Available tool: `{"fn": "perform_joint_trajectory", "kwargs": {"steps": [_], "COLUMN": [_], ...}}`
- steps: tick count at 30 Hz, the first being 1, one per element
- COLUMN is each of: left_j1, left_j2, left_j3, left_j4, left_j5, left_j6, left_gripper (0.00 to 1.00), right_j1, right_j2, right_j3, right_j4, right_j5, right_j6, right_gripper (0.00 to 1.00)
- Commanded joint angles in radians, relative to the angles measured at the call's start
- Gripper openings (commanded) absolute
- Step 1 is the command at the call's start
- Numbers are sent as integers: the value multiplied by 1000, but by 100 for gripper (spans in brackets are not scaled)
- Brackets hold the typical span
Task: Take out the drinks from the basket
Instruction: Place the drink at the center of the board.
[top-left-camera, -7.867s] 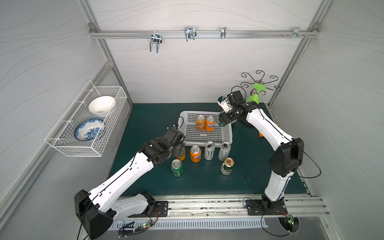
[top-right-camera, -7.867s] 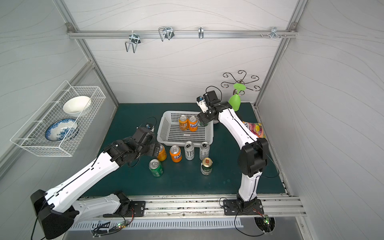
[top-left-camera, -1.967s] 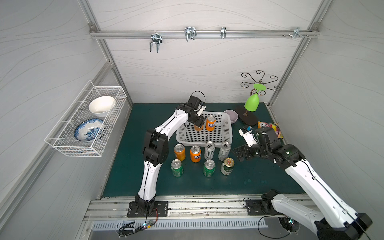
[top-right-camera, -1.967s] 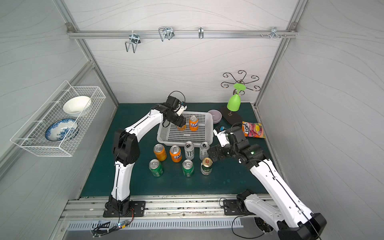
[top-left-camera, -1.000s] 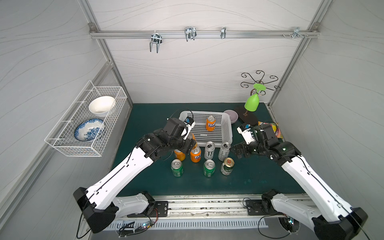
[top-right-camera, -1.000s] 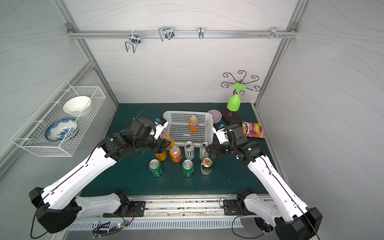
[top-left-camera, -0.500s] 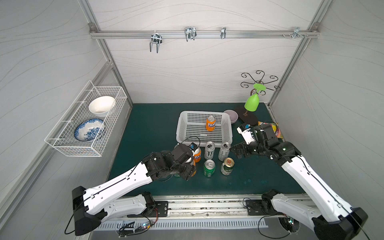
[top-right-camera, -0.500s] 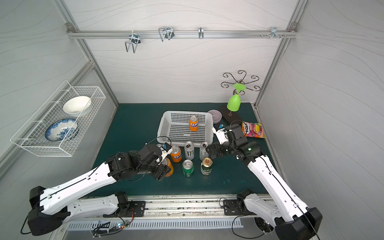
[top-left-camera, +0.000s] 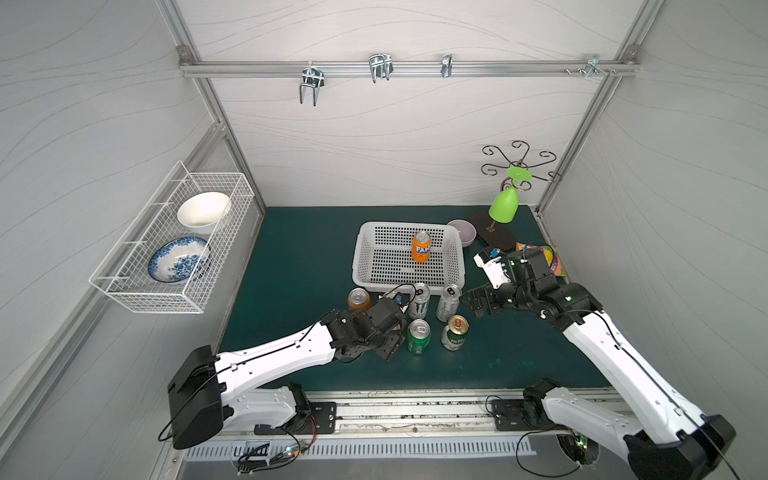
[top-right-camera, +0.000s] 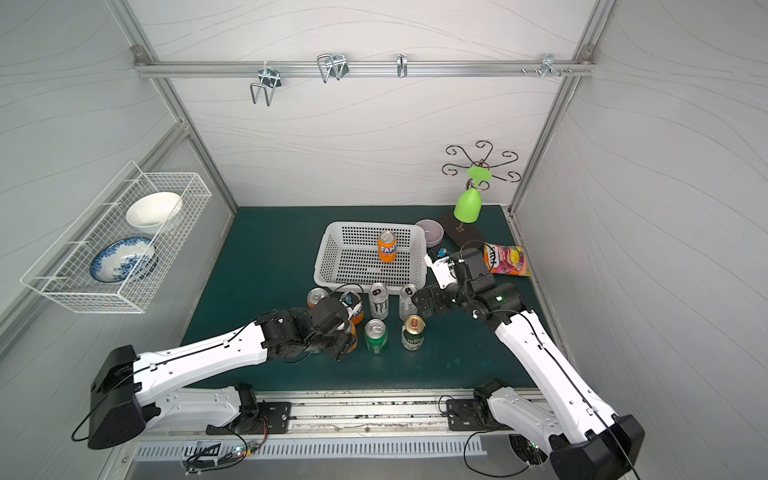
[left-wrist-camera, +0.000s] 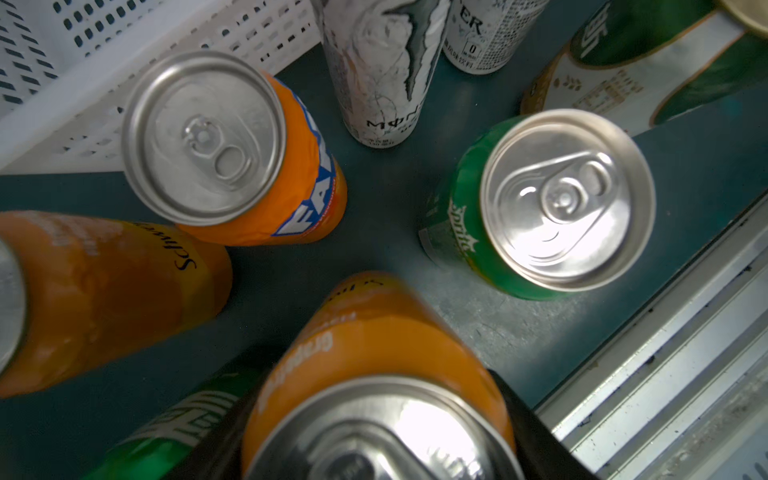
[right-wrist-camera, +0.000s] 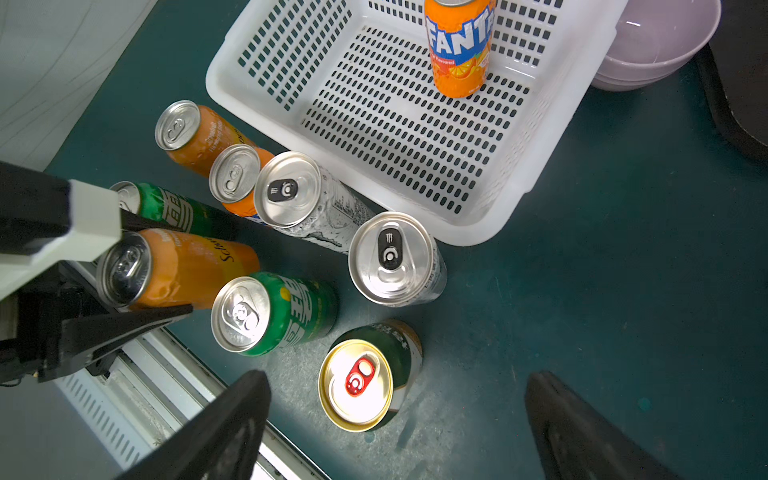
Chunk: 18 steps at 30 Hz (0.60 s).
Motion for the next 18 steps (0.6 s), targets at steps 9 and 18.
{"fn": "perform_joint_trajectory", "kwargs": {"steps": [9, 18], "left_j1": [-4, -4], "left_j2": [59, 72], "left_j3": [-19, -46], "left_j4": [157, 162], "left_j5": [-49, -68], "left_j6": [-18, -28], "left_gripper": [67, 74], "right_j1": [-6, -6], "right_j2": [34, 100], "right_j3": [17, 43], "right_j4": [18, 44], "right_j5": [-4, 4], "right_j6": [-9, -15], "right_gripper": [99, 99]}}
